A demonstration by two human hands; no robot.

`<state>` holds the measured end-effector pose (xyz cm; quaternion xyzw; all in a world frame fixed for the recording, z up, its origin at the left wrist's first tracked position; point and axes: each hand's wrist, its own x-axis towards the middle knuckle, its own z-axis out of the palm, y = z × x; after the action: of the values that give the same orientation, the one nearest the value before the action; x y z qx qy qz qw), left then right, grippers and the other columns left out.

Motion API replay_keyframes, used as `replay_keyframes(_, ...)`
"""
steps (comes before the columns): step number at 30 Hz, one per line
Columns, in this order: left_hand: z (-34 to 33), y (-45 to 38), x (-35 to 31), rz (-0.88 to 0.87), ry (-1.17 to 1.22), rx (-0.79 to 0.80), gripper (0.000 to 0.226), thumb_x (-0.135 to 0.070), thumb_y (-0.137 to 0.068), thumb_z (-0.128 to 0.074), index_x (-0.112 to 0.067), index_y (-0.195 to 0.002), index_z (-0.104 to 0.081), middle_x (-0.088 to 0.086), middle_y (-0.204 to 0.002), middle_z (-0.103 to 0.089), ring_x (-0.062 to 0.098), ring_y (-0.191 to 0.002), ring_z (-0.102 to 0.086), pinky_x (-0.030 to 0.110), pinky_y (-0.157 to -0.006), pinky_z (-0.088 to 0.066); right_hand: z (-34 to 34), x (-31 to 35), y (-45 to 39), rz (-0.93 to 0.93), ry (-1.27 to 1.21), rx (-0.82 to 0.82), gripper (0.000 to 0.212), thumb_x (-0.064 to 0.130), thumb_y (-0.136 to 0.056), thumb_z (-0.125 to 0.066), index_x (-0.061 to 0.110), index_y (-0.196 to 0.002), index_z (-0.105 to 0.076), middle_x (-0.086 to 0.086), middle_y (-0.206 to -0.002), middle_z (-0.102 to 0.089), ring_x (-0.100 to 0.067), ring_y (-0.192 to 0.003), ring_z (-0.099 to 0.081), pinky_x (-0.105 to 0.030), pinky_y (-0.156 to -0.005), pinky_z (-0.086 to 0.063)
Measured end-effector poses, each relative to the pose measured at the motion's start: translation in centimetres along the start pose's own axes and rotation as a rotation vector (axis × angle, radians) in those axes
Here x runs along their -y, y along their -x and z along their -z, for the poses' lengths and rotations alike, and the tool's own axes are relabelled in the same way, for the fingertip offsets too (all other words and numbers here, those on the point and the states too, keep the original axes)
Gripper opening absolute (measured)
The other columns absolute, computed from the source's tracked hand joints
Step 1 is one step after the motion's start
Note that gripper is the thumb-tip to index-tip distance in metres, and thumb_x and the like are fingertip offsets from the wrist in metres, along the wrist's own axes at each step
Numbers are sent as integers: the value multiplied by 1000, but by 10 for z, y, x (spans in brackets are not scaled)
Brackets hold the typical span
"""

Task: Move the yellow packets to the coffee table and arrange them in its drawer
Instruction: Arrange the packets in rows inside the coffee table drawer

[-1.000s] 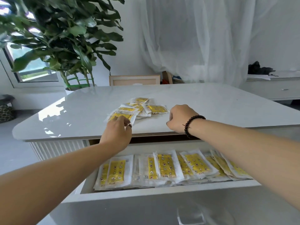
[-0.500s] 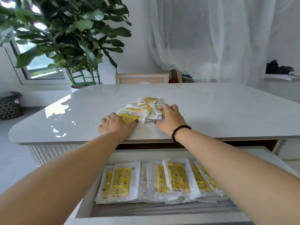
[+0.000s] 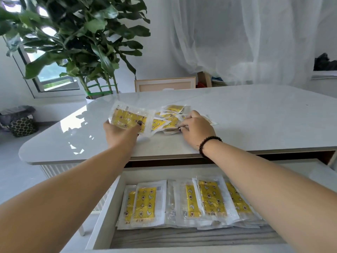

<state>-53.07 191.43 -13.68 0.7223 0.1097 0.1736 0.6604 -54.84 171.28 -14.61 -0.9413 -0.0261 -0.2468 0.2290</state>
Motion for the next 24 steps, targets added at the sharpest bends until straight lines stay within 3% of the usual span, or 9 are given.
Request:
replay_keyframes(3,3,-1,-1,33,91,72,100,-8,-73,-76,-23,-151,-15,4,-123,-57,20,-92,-67,38,-83,-59,2,0,1,-19,-234,-96,15,11,-91,-58,7,-91,-72,-3,-106,-55,-24,-95,-61,-30,-83,-50)
replay_keyframes(6,4,1,-4,15,27,118,109,-6,-82,-68,-33,-153,10,-5,-127,-52,16,-90,-65,32,-76,-57,7,-5,-4,-212,-496,-238,13,10,-93,-51,11,-90,-63,3,-89,-57,-21,-80,-66,-28,-77,-57)
replay_keyframes(9,4,2,-6,2,-55,135,105,-10,-87,-63,-41,-150,15,2,-138,-51,21,-77,-67,37,-71,-58,8,-13,-10,-479,-811,-403,20,28,-93,-49,19,-76,-53,-2,-82,-64,-26,-80,-68,-41,-78,-58)
replay_keyframes(11,4,5,-7,-22,-145,160,102,-13,-89,-62,-41,-149,16,13,-139,-52,19,-68,-61,31,-57,-50,12,-17,-11,-635,-931,-470,36,46,-88,-52,17,-68,-49,-9,-79,-66,-27,-78,-68,-43,-75,-56)
replay_keyframes(13,4,9,-8,-48,-195,213,100,-14,-91,-60,-42,-149,16,16,-119,-61,17,-60,-53,27,-49,-40,17,-17,-8,-684,-784,-421,42,50,-81,-64,13,-66,-50,-4,-72,-61,-19,-71,-60,-28,-63,-48)
replay_keyframes(15,4,12,-8,-97,-225,278,100,-12,-92,-59,-45,-149,16,9,-82,-57,16,-54,-48,25,-47,-38,17,-17,-5,-647,-596,-290,31,34,-73,-78,15,-72,-54,3,-70,-57,-16,-70,-55,-21,-53,-38)
replay_keyframes(18,5,13,-8,-115,-225,349,102,-12,-93,-60,-46,-147,19,5,-68,-54,15,-52,-49,24,-47,-40,18,-18,-5,-623,-621,-164,42,19,-66,-86,17,-95,-56,3,-86,-55,-16,-84,-56,-24,-67,-43)
replay_keyframes(21,3,9,-6,-91,-210,369,99,-16,-93,-60,-35,-150,19,10,-84,-64,16,-64,-56,25,-54,-44,17,-17,-5,-613,-898,-158,74,7,-64,-86,16,-128,-51,-5,-114,-53,-18,-104,-56,-31,-90,-48)
replay_keyframes(24,1,9,-5,-70,-178,400,72,-15,-94,-60,-26,-151,-17,0,-101,-70,13,-76,-64,23,-61,-48,6,-7,-5,-597,-1238,-144,68,-9,-66,-79,7,-127,-55,-14,-116,-61,-25,-107,-61,-37,-99,-47)
